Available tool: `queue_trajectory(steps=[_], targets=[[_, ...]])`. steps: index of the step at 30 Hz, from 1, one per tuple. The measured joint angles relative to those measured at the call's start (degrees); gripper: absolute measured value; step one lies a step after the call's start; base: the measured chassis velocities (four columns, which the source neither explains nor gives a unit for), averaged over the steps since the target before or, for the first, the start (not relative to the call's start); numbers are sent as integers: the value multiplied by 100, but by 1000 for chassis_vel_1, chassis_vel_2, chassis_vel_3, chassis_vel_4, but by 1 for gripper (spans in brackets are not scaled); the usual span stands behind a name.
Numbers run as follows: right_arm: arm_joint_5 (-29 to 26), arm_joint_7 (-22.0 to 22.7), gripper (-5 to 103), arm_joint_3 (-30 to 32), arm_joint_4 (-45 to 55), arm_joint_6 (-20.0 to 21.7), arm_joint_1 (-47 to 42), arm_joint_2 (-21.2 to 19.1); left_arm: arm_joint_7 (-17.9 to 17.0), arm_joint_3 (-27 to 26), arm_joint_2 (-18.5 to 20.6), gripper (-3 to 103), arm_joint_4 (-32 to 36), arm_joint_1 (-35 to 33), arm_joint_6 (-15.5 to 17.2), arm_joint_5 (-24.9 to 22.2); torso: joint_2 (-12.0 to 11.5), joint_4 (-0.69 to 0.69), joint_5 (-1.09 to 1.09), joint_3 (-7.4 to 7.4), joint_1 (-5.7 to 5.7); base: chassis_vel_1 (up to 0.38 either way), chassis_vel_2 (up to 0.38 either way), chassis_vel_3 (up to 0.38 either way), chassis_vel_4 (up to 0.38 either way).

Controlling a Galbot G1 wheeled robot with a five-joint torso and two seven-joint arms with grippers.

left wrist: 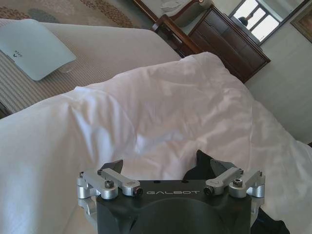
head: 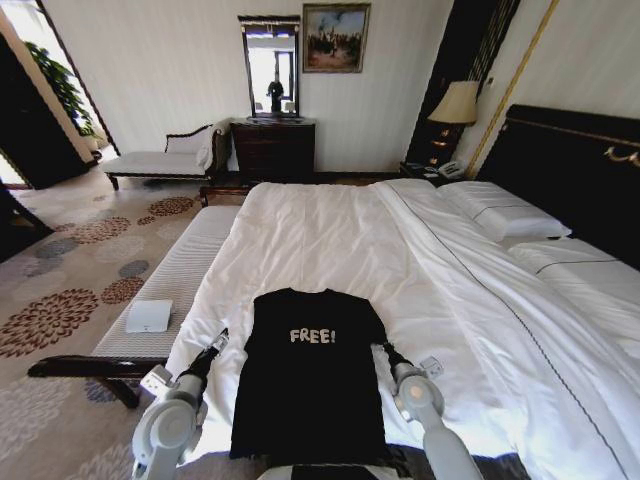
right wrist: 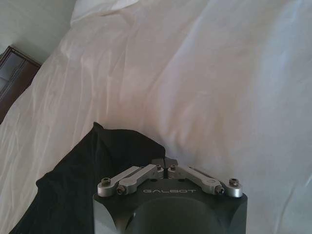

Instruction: Fold the clothes on the bed.

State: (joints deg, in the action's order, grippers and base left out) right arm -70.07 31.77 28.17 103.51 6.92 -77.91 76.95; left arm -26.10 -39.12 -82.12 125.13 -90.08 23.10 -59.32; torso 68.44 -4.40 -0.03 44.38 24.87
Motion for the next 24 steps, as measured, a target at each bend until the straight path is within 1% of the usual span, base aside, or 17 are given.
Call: queue_trajectory(steps=[5, 9, 10, 14, 15, 19, 24], targets=[[150, 100, 0, 93, 185, -38, 52, -104, -3, -5, -7, 100, -5, 0, 0, -10, 0, -1, 0, 0, 0, 0, 0, 0, 0], [286, 116, 0, 133, 243, -26, 284, -388, -4, -1, -20, 100, -18, 18, 0, -13, 0, -1, 0, 0, 0, 0, 0, 0, 0], [286, 116, 0, 133, 243, -26, 284, -388, -4, -1, -20, 100, -18, 18, 0, -13, 0, -1, 0, 0, 0, 0, 0, 0, 0], [212, 125, 0, 97, 88, 51, 604, -705, -5, 7, -24, 100, -19, 25, 0, -14, 0, 0, 1, 0, 0, 0, 0, 0, 0], [212, 125, 0, 97, 88, 51, 604, -705, -5, 7, -24, 100, -19, 25, 0, -14, 0, 0, 1, 0, 0, 0, 0, 0, 0], [38, 166, 0, 76, 23, 157, 859, -1016, -5, 3, -10, 100, -43, 31, 0, -15, 0, 1, 0, 0, 0, 0, 0, 0, 0], [0, 170, 0, 50, -68, 191, 987, -1201, -7, 55, 0, 100, -111, 94, 3, -19, 0, 0, 0, 0, 0, 0, 0, 0, 0]])
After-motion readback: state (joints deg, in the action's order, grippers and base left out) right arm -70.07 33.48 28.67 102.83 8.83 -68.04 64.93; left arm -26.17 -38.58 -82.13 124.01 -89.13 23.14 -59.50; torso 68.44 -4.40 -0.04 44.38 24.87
